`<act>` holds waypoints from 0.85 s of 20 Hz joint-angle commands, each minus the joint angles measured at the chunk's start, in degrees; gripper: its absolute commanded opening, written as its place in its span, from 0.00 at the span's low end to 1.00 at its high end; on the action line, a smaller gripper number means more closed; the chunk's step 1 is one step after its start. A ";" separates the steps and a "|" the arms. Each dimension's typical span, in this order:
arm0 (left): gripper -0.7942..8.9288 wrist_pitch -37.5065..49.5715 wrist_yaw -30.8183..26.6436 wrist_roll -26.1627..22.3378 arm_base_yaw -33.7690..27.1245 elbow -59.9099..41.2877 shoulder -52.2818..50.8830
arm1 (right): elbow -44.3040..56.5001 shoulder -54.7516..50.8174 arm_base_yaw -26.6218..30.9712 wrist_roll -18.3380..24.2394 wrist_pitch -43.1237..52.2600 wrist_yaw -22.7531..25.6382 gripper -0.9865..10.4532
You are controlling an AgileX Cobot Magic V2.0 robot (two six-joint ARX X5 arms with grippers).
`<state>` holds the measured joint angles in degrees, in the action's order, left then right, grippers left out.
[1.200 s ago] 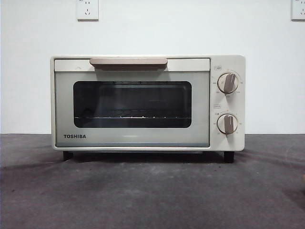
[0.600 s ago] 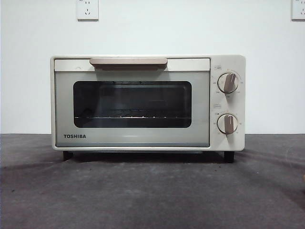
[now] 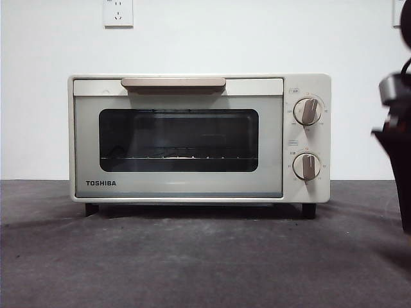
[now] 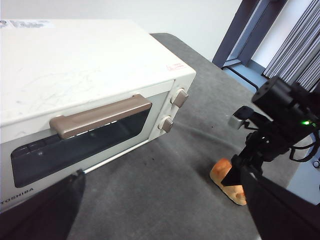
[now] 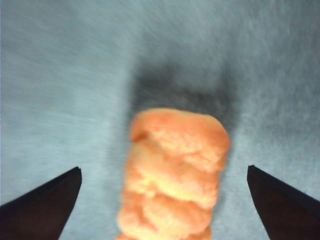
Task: The left arm flap open the oven, the right arm pick bread and place it into oven, the left arm flap close the oven
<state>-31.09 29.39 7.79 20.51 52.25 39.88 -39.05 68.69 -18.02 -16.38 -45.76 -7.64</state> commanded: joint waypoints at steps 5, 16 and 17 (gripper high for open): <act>0.60 0.44 0.20 -0.92 0.24 1.20 0.46 | -0.26 7.34 -0.39 -1.07 2.54 0.15 0.42; 0.43 -2.78 0.02 0.02 0.26 3.37 8.81 | -5.07 -6.60 -0.39 -0.92 -7.17 -0.72 0.19; 0.35 -3.28 0.02 0.02 0.26 4.37 11.08 | -5.86 -9.40 -0.39 -0.90 -8.46 -1.42 0.19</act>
<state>-34.98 29.32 8.01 20.51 55.31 50.72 -44.12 59.16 -18.06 -16.95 -54.24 -8.97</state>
